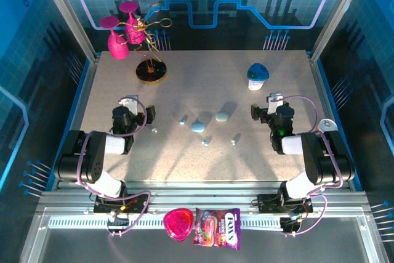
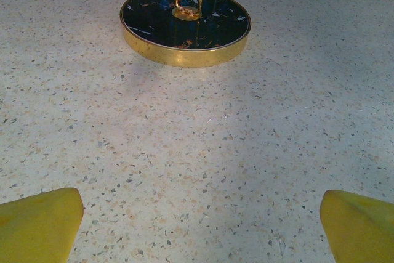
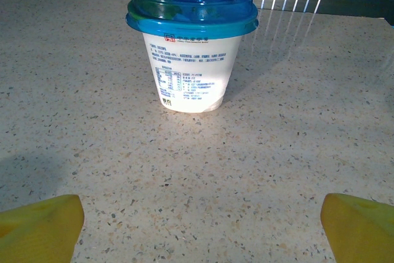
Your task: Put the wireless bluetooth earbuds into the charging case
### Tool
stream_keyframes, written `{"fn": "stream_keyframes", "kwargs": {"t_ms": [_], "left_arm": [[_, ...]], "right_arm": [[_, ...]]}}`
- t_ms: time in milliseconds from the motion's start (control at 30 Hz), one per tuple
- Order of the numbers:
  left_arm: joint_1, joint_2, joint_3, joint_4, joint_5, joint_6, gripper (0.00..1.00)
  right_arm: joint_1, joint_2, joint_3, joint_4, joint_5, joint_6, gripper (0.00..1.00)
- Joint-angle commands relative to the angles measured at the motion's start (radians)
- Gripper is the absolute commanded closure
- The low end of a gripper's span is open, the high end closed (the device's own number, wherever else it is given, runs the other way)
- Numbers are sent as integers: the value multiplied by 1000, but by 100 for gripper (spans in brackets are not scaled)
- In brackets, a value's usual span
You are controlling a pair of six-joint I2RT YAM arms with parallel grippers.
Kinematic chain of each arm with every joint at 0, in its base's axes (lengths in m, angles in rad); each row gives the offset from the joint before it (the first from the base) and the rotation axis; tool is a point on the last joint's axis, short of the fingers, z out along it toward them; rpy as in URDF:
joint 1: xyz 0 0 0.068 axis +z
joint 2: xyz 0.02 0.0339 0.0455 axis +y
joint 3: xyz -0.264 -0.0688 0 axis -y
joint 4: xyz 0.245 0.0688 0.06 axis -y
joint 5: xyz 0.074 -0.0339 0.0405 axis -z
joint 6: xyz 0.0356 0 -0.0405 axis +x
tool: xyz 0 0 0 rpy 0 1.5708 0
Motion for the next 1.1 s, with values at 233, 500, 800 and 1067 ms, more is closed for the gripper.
{"fn": "stream_keyframes", "kwargs": {"t_ms": [233, 500, 800, 1067], "left_arm": [[-31, -219, -41, -58, -10, 29, 1], [-173, -462, 31, -381, 6, 137, 1], [-298, -446, 205, -686, 361, 362, 1], [-324, -321, 297, -712, 509, 390, 1]], "right_arm": [[27, -43, -119, 224, 42, -28, 0], [66, -293, -71, -89, 35, -64, 0], [76, -507, -4, -407, -52, 32, 0], [57, -612, 120, -755, -193, 149, 0]]}}
